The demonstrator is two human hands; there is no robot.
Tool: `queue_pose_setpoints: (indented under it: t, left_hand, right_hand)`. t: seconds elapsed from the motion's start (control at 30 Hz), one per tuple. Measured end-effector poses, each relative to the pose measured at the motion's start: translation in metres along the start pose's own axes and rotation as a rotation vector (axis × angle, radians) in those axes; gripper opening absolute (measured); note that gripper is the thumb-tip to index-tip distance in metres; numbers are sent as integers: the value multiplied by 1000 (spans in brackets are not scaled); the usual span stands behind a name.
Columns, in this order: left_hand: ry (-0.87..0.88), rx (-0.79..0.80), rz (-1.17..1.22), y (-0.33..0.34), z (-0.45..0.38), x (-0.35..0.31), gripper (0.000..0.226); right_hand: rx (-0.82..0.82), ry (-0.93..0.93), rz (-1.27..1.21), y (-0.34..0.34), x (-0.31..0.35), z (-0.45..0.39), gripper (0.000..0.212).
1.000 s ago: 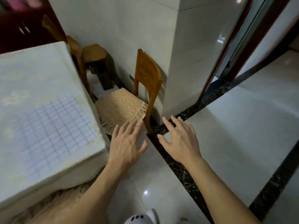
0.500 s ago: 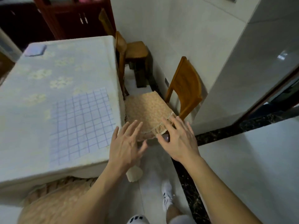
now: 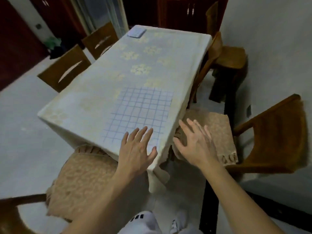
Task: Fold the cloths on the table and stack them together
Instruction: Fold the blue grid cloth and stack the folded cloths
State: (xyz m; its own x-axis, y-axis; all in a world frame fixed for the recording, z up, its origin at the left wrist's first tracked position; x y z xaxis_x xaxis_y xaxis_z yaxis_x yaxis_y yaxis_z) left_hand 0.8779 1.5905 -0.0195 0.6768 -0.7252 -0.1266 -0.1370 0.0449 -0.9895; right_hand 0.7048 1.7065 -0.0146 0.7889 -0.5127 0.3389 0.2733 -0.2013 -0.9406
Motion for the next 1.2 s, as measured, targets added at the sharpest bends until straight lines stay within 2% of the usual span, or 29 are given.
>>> queue_pose_setpoints:
  t: [0.27,0.57,0.7,0.8,0.97,1.2]
  left_hand:
    - [-224,-37,-43,-7,7,67,65]
    - [-176,15,-88,20,-15,160,59]
    - [-66,84,-81,45,-37,203,59]
    - [26,105,-70,66,-50,227,56]
    - [313,81,-62,103,-66,245,51]
    - [616,-7,-54,142,-69,261,23]
  right_hand:
    - [121,-235,-13,22,60,-58,69]
    - [156,-304,40,83,95,-99,71]
    - [189,-242,50,120,103,-113,65]
    - [189,-227,54,147,105,-116,68]
    - [195,-287,130,187,106,-109,55]
    - [150,-363,230,223,107,-94,36]
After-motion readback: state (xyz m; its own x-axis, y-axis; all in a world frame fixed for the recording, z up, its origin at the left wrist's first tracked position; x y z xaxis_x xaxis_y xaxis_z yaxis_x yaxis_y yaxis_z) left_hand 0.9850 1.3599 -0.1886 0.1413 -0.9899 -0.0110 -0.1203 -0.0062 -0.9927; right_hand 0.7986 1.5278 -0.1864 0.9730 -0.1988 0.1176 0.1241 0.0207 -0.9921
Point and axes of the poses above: each hand's wrist, its own z-axis away from the middle knuckle, its own y-axis out of the palm, x = y × z, the point moved 5 cm from there along -z, towards the middle knuckle
